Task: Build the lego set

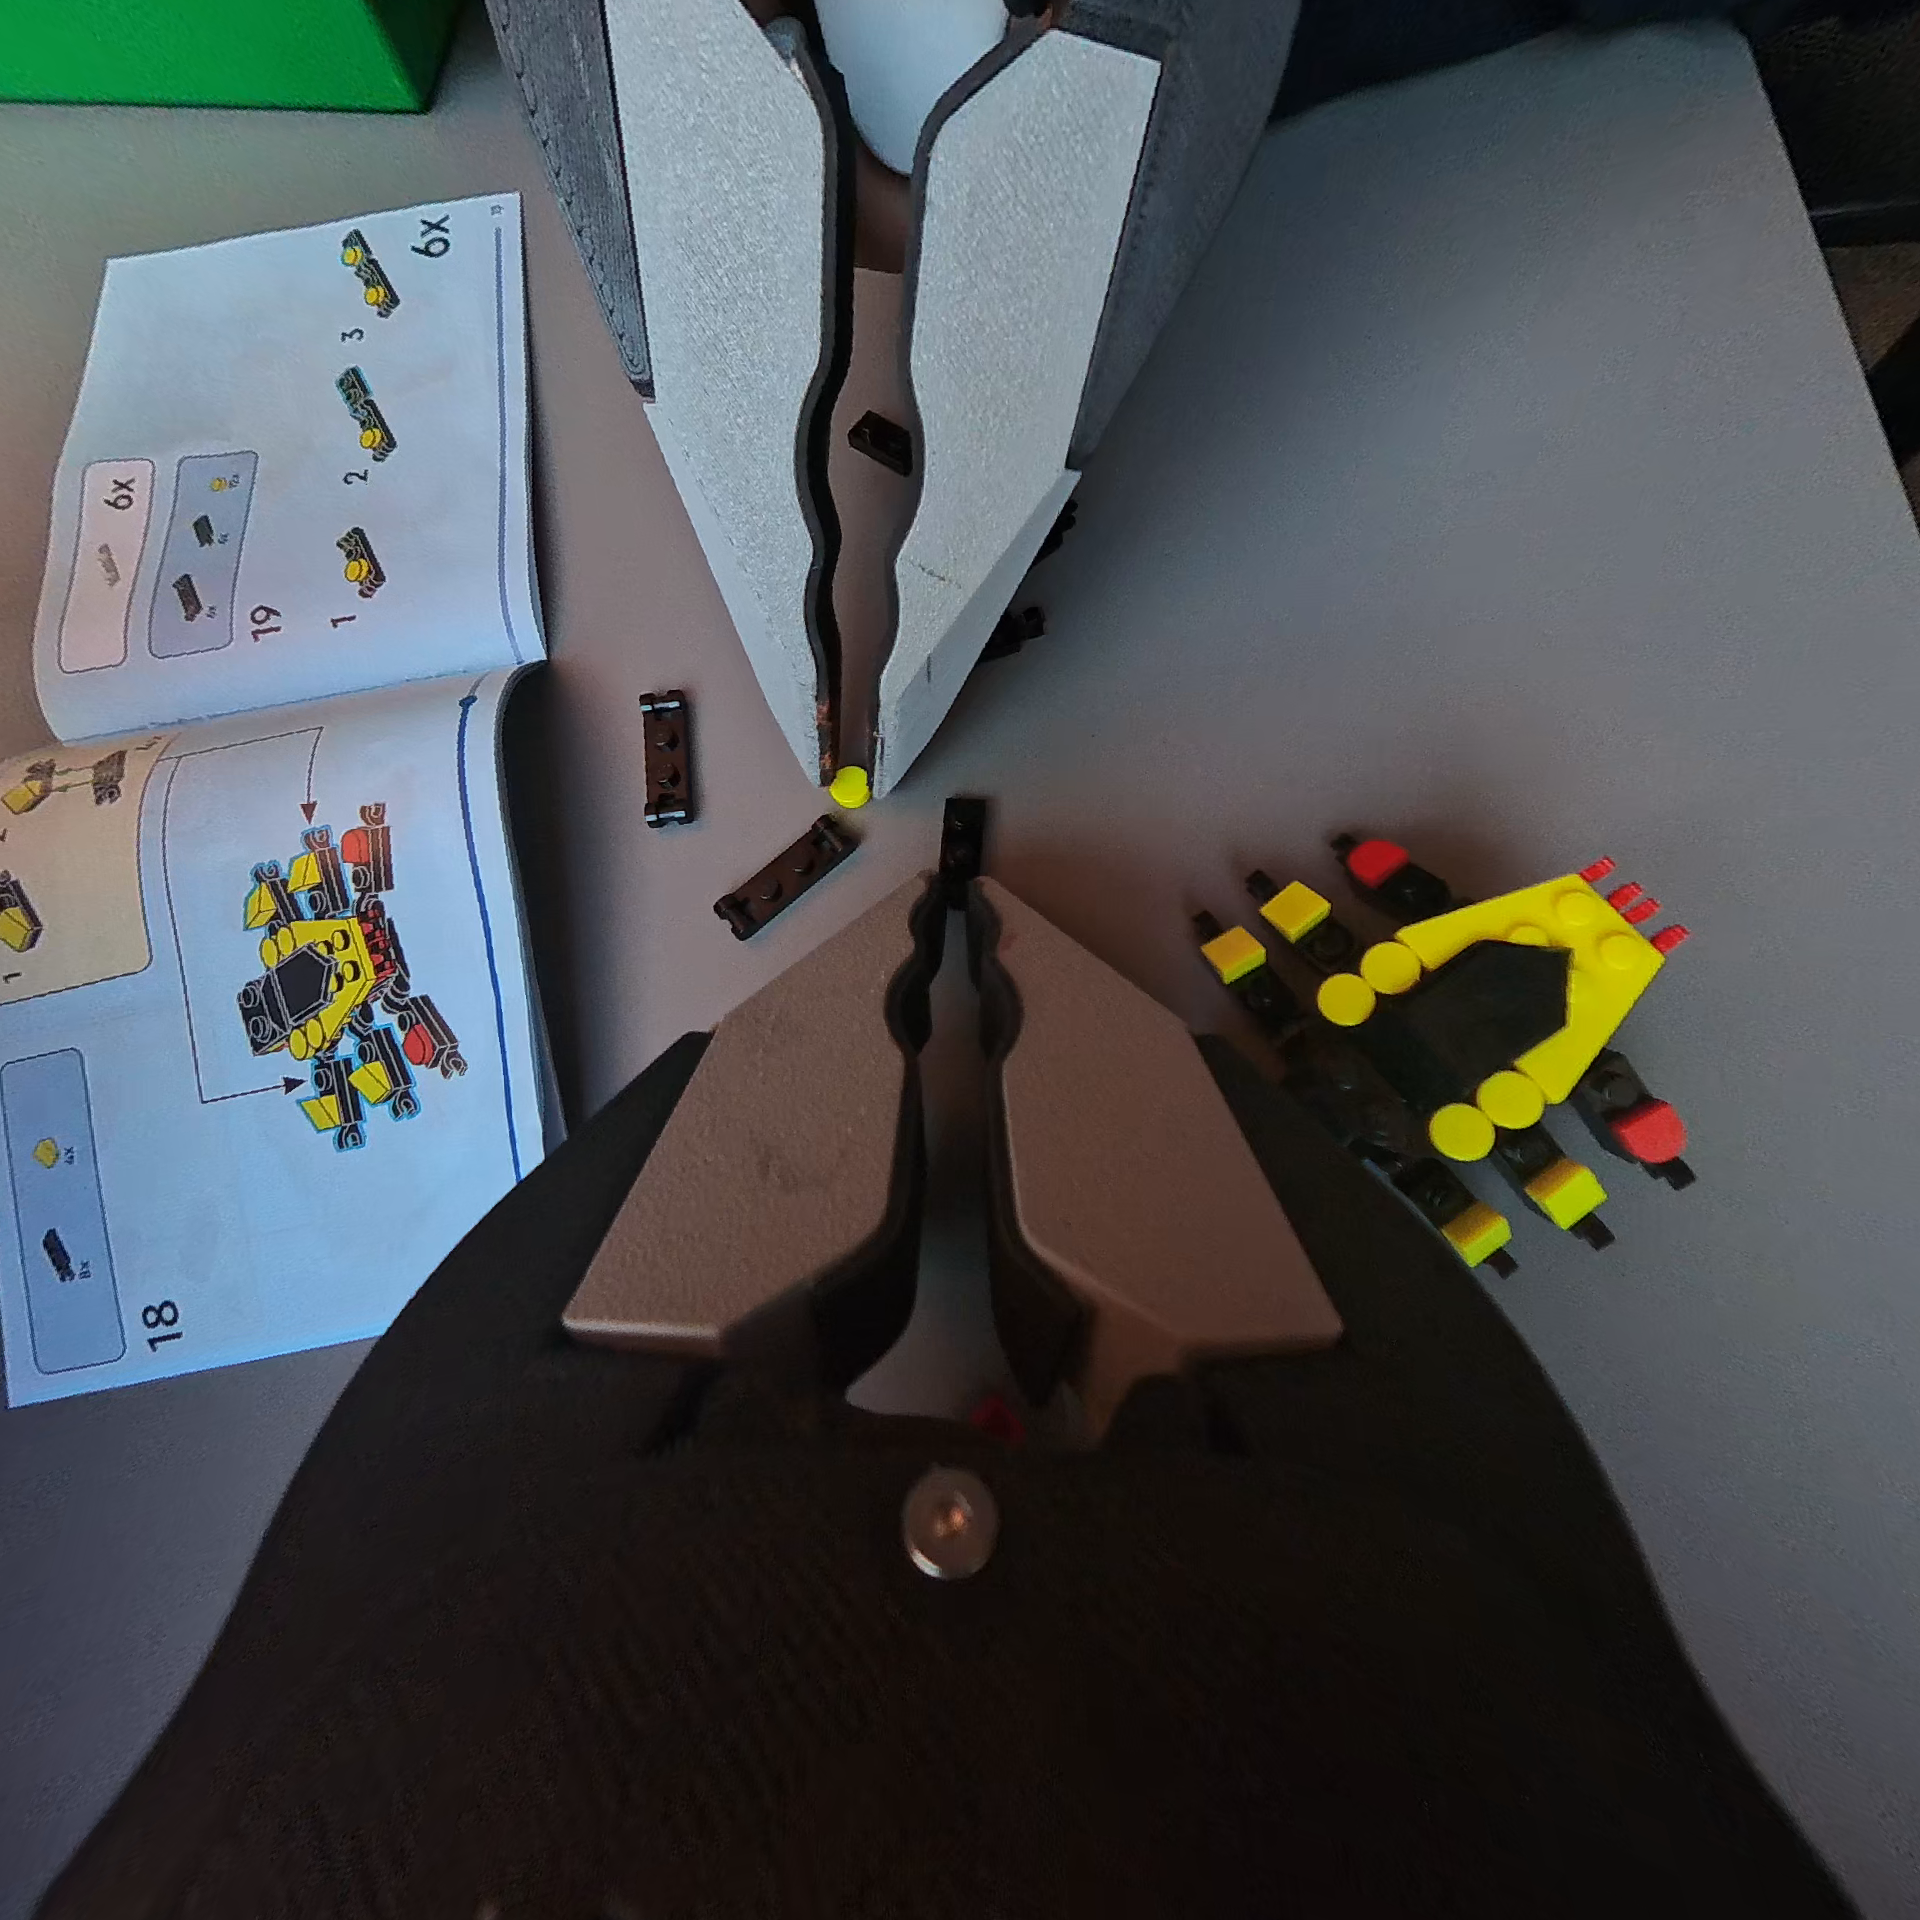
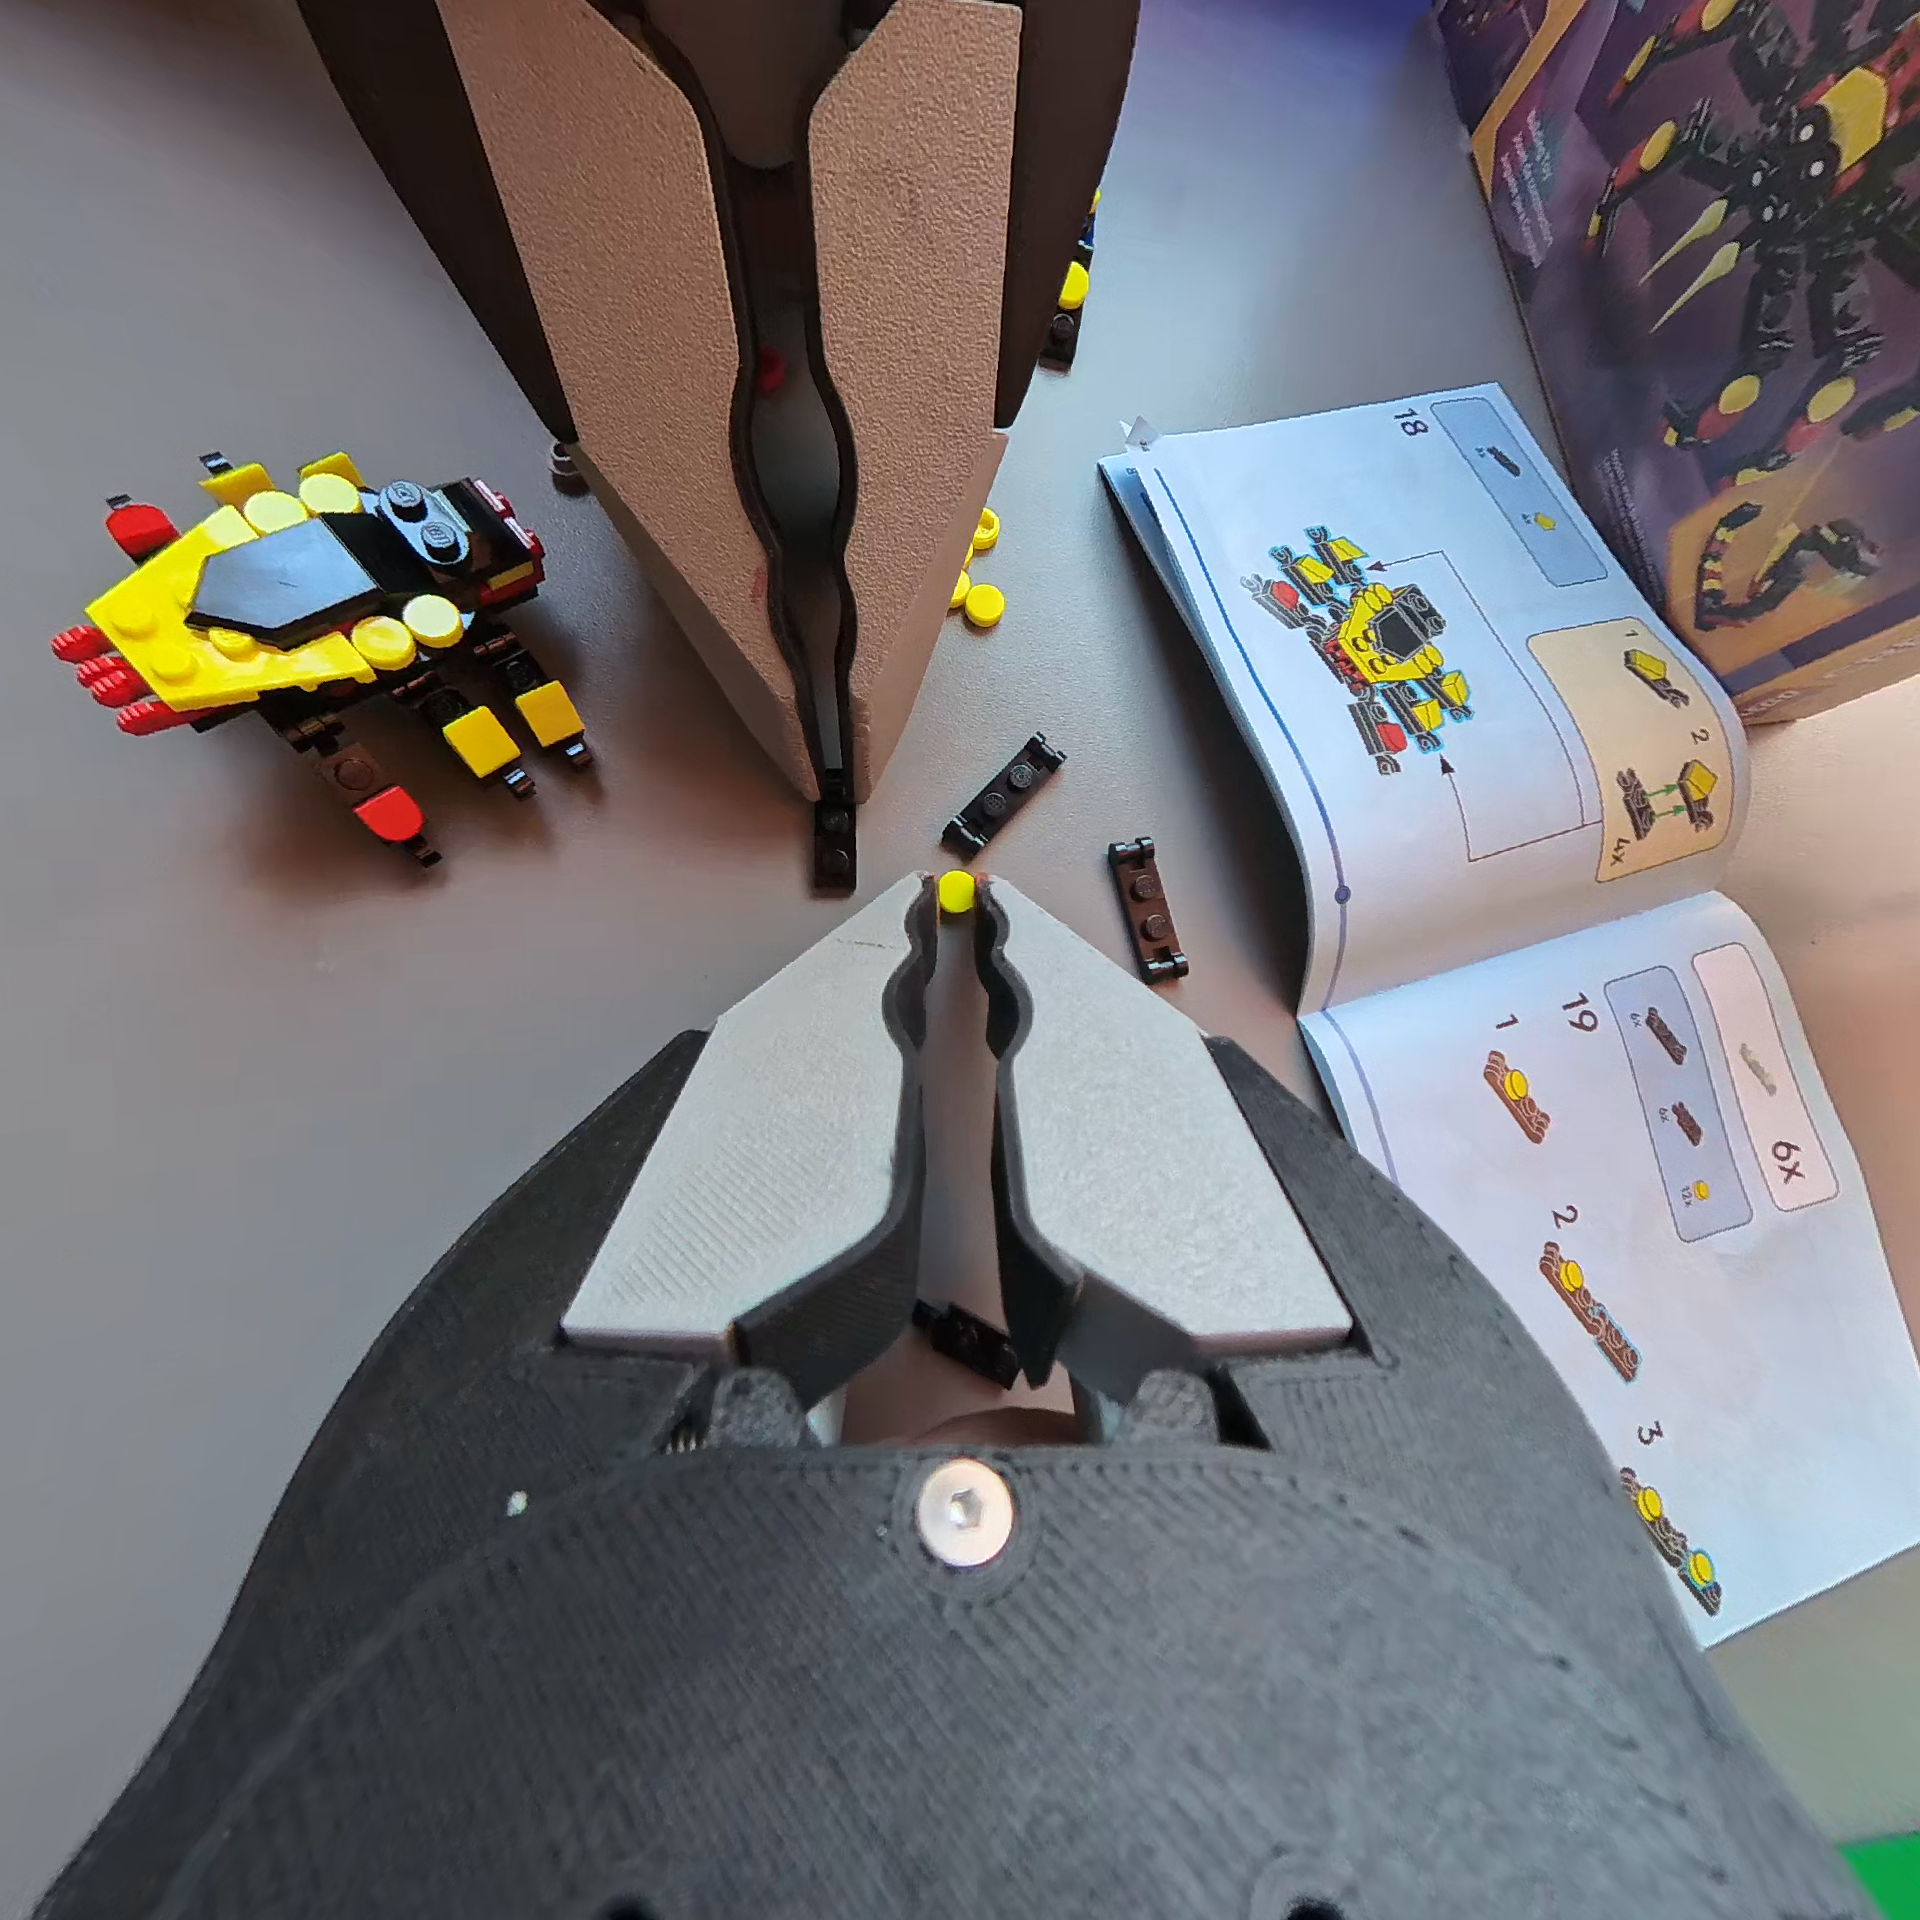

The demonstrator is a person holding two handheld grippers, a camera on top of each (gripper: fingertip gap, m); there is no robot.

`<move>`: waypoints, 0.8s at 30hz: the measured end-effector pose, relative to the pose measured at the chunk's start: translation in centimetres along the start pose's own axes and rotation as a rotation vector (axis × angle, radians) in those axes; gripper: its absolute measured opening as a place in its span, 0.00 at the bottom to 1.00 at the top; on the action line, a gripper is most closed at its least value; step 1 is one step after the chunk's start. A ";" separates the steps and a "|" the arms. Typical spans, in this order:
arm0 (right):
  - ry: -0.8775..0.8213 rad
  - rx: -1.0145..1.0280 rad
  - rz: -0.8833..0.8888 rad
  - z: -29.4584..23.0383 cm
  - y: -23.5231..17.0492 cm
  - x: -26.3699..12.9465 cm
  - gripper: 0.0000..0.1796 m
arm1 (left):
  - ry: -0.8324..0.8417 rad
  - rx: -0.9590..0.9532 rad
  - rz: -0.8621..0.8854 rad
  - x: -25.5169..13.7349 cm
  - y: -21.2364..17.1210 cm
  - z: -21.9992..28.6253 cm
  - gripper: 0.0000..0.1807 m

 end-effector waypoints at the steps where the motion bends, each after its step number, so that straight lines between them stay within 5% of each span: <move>1: -0.003 -0.002 -0.003 0.0 0.0 0.0 0.02 | 0.000 0.000 0.000 0.0 0.0 0.0 0.01; 24: 0.010 0.009 0.004 0.1 0.0 0.0 0.04 | -0.012 -0.009 0.002 0.0 0.0 0.0 0.01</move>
Point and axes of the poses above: each gripper's, where its closed fingertips meet, x out along the fingers, y out of its top, z = x × y across the jaws, the point moved 9 cm from there along -x, back along the fingers, and after that the axes turned 7 degrees about x, right-handed, at the moved point
